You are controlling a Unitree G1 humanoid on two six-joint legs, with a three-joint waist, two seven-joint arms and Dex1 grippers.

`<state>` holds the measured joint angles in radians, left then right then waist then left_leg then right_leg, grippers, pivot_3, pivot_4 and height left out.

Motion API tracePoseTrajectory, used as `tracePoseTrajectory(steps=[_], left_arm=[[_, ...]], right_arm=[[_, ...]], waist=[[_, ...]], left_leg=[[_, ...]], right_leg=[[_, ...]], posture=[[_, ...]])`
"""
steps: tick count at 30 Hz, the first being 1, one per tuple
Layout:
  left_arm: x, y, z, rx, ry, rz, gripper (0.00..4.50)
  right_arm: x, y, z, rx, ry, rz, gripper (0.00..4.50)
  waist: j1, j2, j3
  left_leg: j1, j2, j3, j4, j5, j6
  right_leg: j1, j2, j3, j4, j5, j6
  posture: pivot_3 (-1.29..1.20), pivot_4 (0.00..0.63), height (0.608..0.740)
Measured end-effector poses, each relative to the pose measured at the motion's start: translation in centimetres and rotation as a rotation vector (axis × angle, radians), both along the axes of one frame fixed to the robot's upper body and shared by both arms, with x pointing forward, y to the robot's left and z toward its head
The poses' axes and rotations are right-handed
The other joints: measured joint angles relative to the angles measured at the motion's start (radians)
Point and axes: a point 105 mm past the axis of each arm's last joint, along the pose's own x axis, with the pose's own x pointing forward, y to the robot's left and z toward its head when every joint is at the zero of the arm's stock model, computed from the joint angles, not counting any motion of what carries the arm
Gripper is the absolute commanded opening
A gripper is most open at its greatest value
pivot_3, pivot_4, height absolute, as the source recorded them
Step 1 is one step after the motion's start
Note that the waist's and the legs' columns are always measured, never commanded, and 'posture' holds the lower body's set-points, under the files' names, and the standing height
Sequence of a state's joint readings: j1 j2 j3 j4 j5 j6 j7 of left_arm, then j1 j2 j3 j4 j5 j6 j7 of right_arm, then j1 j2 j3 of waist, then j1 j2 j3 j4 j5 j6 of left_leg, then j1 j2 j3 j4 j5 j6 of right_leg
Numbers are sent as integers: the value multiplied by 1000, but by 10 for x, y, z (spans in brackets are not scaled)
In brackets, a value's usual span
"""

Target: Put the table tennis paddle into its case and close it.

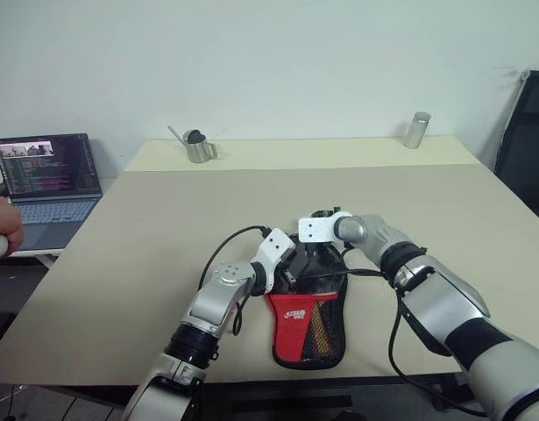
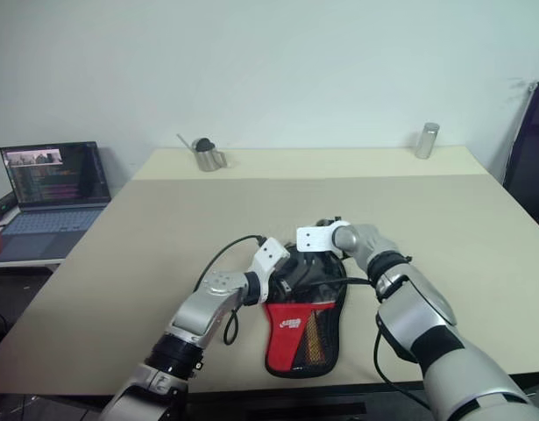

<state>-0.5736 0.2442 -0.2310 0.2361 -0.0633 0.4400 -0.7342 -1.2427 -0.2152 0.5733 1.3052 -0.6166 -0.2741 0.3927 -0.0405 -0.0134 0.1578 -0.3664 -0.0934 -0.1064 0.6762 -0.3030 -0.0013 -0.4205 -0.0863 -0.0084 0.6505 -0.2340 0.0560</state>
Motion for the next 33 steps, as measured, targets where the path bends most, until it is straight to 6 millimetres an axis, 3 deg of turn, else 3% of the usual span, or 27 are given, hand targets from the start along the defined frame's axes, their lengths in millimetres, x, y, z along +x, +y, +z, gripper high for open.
tracePoseTrajectory(steps=[5, 12, 21, 33], left_arm=[[0, -1, 0, -2, -4, -1, 4500], [2, -1, 0, -3, -4, -1, 4500], [5, -3, 0, -5, -8, -2, 4500], [8, -12, 1, 4, -3, -44, 4500]], right_arm=[[0, 1, 0, 0, 1, 5, 6], [1, -4, 2, 12, 4, -8, 6], [8, -43, 10, -3, -9, -83, 6], [5, -93, 3, -51, 15, -162, 6]], waist=[[0, 0, 0], [0, 0, 0], [2, 0, 0], [18, 0, 0]], left_leg=[[0, 0, 0, 0, 0, 0], [0, 0, 0, 0, 0, 0], [0, 0, 0, 0, 0, 0], [0, -1, -1, 1, 0, 0]], right_leg=[[0, 0, 0, 0, 0, 0], [0, 0, 0, 0, 0, 0], [0, 0, 0, 0, 0, 0], [2, 0, -1, -1, 0, 0]], posture=[[0, 150, 740], [0, 150, 740], [0, 150, 740], [0, 150, 740]])
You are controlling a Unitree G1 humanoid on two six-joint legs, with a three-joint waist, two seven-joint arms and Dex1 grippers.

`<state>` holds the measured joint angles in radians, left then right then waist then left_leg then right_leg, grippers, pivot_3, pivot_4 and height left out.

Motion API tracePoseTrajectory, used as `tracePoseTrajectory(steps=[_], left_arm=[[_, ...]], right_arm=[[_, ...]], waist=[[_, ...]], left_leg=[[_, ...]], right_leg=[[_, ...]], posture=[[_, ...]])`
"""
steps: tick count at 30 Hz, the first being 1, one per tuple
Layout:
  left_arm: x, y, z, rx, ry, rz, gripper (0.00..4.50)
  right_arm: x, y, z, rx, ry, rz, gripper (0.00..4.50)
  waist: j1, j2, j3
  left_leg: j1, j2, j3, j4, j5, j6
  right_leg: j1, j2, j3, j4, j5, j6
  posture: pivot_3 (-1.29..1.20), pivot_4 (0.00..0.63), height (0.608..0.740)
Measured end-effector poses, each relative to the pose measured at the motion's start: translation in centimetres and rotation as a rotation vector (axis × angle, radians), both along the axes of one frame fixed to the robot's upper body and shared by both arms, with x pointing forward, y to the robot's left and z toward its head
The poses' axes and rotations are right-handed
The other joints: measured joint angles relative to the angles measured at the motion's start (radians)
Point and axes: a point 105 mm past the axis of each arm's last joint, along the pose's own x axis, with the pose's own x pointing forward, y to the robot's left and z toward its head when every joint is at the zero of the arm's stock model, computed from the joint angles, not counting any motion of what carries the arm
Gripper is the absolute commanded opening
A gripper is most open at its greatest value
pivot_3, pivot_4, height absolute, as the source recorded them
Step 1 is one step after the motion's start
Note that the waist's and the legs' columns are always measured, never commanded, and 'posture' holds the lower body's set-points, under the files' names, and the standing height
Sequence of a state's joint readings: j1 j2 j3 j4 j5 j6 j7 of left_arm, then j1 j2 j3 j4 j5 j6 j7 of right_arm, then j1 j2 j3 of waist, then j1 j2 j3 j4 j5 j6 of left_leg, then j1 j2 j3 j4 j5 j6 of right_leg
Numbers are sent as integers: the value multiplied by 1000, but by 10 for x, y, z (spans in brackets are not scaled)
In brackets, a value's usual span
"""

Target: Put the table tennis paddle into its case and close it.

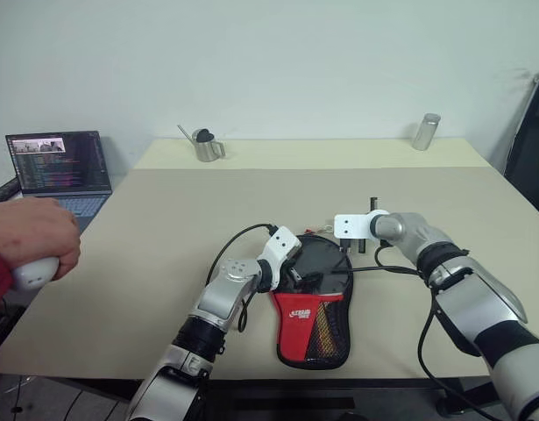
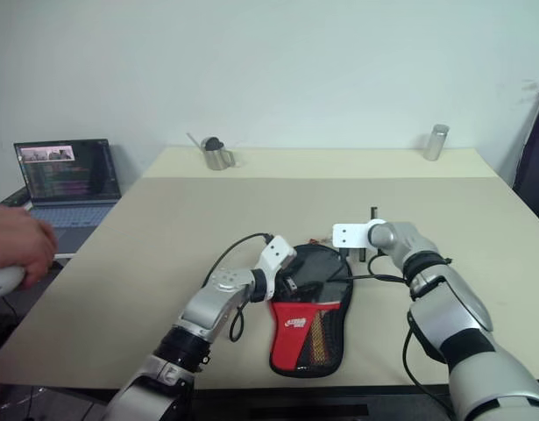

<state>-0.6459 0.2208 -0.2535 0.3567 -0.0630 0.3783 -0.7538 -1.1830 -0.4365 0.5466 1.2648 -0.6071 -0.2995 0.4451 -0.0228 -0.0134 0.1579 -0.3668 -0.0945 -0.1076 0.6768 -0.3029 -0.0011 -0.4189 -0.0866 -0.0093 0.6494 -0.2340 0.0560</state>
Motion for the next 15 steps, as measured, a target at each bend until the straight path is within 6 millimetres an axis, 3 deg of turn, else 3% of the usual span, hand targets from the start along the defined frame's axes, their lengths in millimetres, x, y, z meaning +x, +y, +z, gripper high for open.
tracePoseTrajectory(steps=[9, 15], left_arm=[[16, 3, 4, 17, -15, -3, 4500], [18, -1, 4, 10, -21, -17, 4500]], right_arm=[[-16, -36, -7, -44, 66, 20, 6], [-44, -42, -10, -35, 138, 100, 6]], waist=[[15, 0, 0], [29, 0, 0]], left_leg=[[-1, 0, -1, 0, 0, 0], [-2, -1, -1, 0, 0, 0]], right_leg=[[1, 0, -1, -2, 0, 0], [1, 0, -2, -4, 0, 0]], posture=[[0, 150, 740], [0, 150, 740]])
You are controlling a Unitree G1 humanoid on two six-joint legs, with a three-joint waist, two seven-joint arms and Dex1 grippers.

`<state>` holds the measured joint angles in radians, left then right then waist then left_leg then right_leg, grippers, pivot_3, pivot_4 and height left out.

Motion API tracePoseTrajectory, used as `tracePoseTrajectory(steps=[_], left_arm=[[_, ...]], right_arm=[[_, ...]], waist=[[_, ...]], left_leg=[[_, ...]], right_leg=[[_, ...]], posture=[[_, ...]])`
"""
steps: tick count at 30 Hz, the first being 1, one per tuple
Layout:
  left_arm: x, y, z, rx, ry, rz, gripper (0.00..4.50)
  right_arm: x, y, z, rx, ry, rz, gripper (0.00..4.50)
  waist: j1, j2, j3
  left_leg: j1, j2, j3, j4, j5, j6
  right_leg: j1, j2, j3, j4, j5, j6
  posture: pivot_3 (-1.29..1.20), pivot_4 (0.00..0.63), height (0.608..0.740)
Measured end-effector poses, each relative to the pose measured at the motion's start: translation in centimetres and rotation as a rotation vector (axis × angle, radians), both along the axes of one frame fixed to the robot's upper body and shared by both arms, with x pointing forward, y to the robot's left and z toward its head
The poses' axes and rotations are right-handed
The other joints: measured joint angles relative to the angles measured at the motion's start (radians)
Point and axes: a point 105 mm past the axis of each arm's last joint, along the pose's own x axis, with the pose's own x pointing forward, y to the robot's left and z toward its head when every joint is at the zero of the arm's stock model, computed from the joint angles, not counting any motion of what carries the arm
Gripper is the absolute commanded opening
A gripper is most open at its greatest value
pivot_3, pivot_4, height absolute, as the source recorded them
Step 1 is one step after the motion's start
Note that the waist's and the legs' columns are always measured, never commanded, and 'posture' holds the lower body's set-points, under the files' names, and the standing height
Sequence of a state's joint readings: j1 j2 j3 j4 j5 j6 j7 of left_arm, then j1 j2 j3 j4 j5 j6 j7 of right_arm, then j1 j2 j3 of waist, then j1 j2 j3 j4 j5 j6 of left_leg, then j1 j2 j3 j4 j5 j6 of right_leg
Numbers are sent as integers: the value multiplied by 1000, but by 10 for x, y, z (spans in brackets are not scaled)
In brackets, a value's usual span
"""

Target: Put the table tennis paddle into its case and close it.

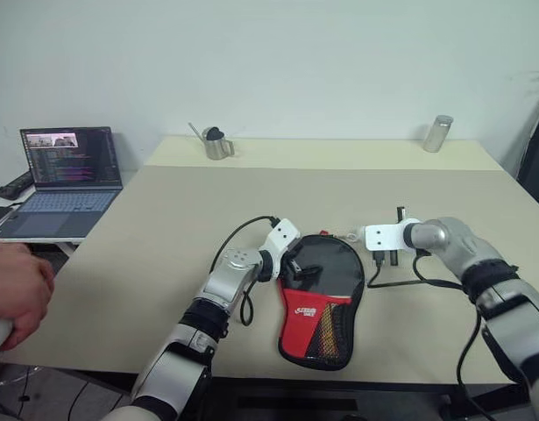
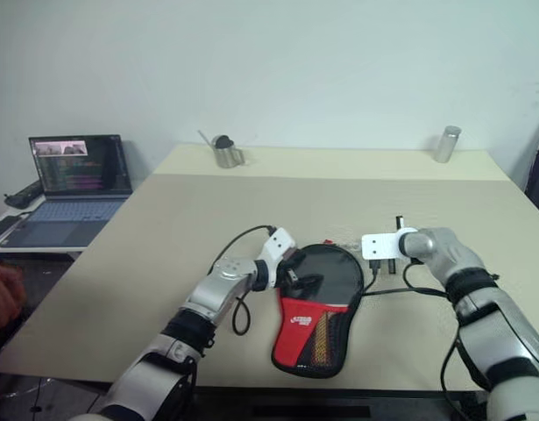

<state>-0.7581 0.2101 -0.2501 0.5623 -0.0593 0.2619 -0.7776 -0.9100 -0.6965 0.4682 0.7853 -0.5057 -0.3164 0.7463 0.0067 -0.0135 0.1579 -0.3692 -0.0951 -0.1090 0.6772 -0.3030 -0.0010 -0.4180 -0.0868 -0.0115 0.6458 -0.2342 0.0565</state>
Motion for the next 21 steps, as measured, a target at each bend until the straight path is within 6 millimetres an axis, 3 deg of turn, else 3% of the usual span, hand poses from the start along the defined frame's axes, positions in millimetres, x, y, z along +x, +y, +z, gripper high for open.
tracePoseTrajectory(steps=[7, 15, 18, 21], left_arm=[[-7, -6, 3, -48, 34, -67, 4500], [-35, -37, 49, -133, 14, -334, 4500], [-30, -47, 36, -59, 10, -301, 4500], [-17, -47, 1, 93, 35, -179, 4500]], right_arm=[[-10, 2, 1, 1, 17, -11, 6], [-9, 5, 1, 2, 13, -21, 6], [-8, 8, 1, 8, 12, -16, 6], [-8, 12, 1, 16, 8, -11, 6]], waist=[[1, 0, 0], [-3, -1, 0], [-6, -1, 0], [-9, -1, 0]], left_leg=[[-1, 0, 1, 0, 0, 0], [-4, 1, 0, 1, 0, 0], [-2, 1, 1, 1, 0, 0], [-2, 1, 1, 1, 0, 0]], right_leg=[[-1, 0, 0, 0, 0, 0], [-3, 0, 0, 0, 0, 0], [-2, 0, 0, 1, 0, 0], [-2, 0, 1, 1, 0, 0]], posture=[[0, 150, 740], [0, 150, 740], [0, 150, 740], [0, 150, 740]])
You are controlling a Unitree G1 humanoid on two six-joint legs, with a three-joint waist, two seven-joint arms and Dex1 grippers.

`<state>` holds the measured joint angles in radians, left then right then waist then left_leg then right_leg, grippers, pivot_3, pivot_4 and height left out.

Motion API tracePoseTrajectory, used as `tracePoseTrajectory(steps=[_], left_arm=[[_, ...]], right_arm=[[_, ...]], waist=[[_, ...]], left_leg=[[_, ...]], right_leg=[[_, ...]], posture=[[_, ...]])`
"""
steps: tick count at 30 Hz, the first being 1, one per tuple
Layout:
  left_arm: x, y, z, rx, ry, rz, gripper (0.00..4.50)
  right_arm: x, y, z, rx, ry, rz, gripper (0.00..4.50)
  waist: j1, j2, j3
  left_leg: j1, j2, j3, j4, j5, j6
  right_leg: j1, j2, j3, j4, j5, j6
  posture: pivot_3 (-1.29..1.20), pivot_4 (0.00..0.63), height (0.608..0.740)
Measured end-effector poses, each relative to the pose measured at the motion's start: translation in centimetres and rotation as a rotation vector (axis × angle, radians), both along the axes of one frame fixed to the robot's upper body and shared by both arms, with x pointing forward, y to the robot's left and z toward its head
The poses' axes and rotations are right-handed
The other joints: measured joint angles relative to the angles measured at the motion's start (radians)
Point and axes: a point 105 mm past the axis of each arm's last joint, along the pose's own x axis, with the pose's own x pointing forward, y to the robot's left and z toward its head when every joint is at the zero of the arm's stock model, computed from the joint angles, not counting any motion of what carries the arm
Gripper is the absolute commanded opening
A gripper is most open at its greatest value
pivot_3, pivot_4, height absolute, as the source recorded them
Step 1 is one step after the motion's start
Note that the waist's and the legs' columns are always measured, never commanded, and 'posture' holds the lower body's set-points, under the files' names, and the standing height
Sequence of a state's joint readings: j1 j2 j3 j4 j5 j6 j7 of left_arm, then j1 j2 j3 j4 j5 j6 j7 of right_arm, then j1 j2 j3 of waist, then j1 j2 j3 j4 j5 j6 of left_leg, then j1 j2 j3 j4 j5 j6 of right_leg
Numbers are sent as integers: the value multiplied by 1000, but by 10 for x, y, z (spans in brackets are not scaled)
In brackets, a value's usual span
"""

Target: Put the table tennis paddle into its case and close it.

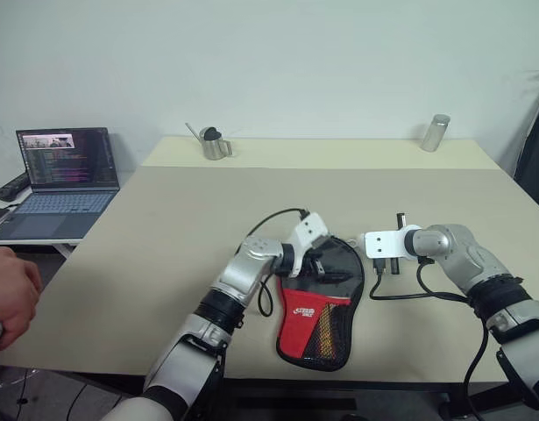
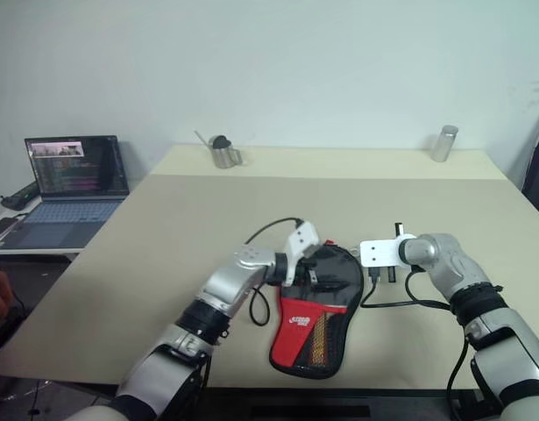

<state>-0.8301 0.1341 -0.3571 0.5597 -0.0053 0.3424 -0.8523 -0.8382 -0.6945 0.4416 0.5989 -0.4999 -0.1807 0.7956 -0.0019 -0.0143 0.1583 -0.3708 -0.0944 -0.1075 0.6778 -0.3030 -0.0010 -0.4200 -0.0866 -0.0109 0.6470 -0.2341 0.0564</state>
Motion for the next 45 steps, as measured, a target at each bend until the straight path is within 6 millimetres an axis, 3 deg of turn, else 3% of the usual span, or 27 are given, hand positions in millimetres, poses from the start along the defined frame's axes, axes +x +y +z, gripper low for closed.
tracePoseTrajectory(steps=[4, 13, 23, 31, 35, 38, 45], left_arm=[[9, -4, 1, 21, -29, 62, 4500], [10, -5, -6, 13, 11, 95, 4500], [11, -3, -6, 6, 17, 106, 4500], [11, -3, -7, 3, 19, 109, 4500], [10, -6, -7, 0, 23, 108, 4500], [10, -8, -6, -1, 24, 108, 4500], [16, -4, -8, 10, 31, 137, 4500]], right_arm=[[0, 1, 0, 3, 0, 0, 6], [-6, -3, -1, -21, 38, 20, 6], [-8, -23, 0, -63, 46, 12, 6], [-15, -50, 6, -131, 90, -23, 6], [-33, -56, 4, -163, 175, 16, 6], [-59, -59, 2, -178, 264, 60, 6], [-111, -49, -4, -171, 453, 139, 6]], waist=[[0, 0, 0], [0, 0, 0], [5, 0, 0], [7, 0, 0], [12, 0, 0], [23, 0, 0], [26, -1, -1]], left_leg=[[1, 0, 0, 0, 0, 0], [7, 0, -1, 0, 0, 0], [7, 0, -2, 0, 0, 0], [7, 0, -1, 0, 0, 0], [7, 0, -2, 0, 0, 0], [7, 0, -3, 0, 0, 0], [9, 0, -3, 1, -1, 1]], right_leg=[[0, 0, 0, 0, 0, 0], [8, 0, 0, -1, 0, 0], [9, 0, -1, -1, 0, 0], [9, 0, -1, -1, 0, 0], [10, 0, -2, -2, 0, 1], [11, 0, -3, -2, -1, 2], [14, -2, -3, -3, -2, 4]], posture=[[0, 150, 740], [0, 150, 740], [0, 150, 740], [0, 150, 740], [0, 150, 740], [0, 150, 740], [0, 150, 740]])
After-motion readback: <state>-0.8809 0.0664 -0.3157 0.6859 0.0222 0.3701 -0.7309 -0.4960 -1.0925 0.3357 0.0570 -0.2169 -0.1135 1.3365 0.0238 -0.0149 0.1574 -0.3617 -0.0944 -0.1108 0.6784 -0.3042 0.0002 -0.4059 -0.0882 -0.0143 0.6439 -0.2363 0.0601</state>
